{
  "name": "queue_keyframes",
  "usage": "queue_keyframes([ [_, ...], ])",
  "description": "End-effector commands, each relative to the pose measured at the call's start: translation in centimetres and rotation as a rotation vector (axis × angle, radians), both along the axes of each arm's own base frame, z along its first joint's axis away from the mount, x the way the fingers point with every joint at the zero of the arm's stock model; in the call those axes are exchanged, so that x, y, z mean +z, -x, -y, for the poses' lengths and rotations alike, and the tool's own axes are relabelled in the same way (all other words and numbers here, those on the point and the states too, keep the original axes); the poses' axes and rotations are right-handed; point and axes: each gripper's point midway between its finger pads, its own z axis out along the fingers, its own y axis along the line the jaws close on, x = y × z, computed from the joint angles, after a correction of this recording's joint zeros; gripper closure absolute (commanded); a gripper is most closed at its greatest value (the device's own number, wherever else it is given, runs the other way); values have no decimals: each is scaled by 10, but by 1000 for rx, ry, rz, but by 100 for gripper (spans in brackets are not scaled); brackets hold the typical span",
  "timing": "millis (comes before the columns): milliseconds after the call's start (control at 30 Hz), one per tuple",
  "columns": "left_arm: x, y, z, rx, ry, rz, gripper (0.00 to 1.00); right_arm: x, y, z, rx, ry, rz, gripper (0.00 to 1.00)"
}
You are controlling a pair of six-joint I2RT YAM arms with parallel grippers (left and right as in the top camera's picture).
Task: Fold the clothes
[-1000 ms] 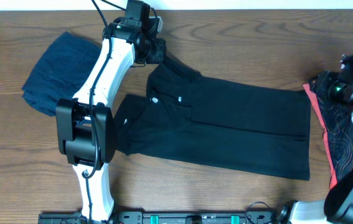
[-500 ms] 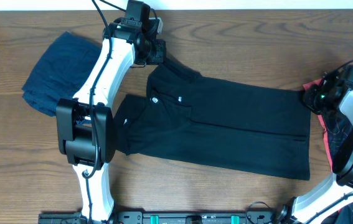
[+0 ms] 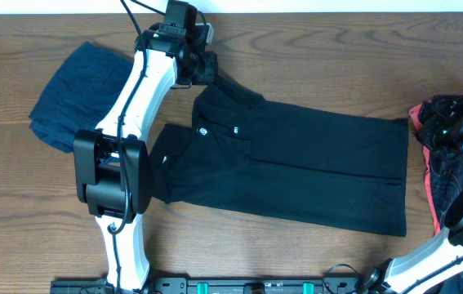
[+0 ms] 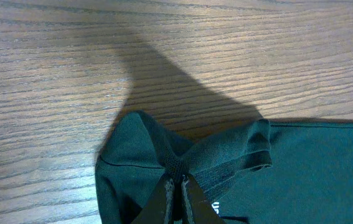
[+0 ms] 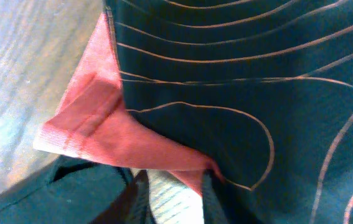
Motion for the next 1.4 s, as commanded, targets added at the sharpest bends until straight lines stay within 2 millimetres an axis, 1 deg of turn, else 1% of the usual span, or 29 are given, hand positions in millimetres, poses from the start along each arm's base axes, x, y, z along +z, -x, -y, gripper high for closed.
queue_keyframes([
  [0,1,0,1,-8,5,0,94,-2,-5,-12,31,-60,30,67],
  [67,0,0,1,-8,5,-1,94,0,-8,-17,56,-73,47,55],
  [167,0,1,0,-8,4,-7,94,0,-11,-20,68,-68,51,47],
  [200,0,2,0,-8,3,-8,94,0,-11,-21,70,-69,50,46],
  [333,0,2,0,-8,3,-10,94,-3,-12,-27,98,-67,43,45],
  [467,-1,2,0,-8,3,-11,94,-15,-13,-40,128,-80,17,46],
  [567,0,2,0,-8,3,-11,94,-24,-13,-46,142,-92,-1,47],
  [600,-1,2,0,-8,3,-11,94,-26,-13,-48,144,-94,-3,50],
  [667,0,2,0,-8,3,-11,94,-26,-13,-48,146,-95,-2,54],
  [867,0,2,0,-9,3,-10,94,-25,-14,-51,153,-107,3,57],
  [1033,0,2,0,-8,3,-10,94,-24,-13,-54,175,-114,6,55],
  [1367,0,2,0,-8,3,-10,94,-24,-14,-56,181,-122,12,54],
])
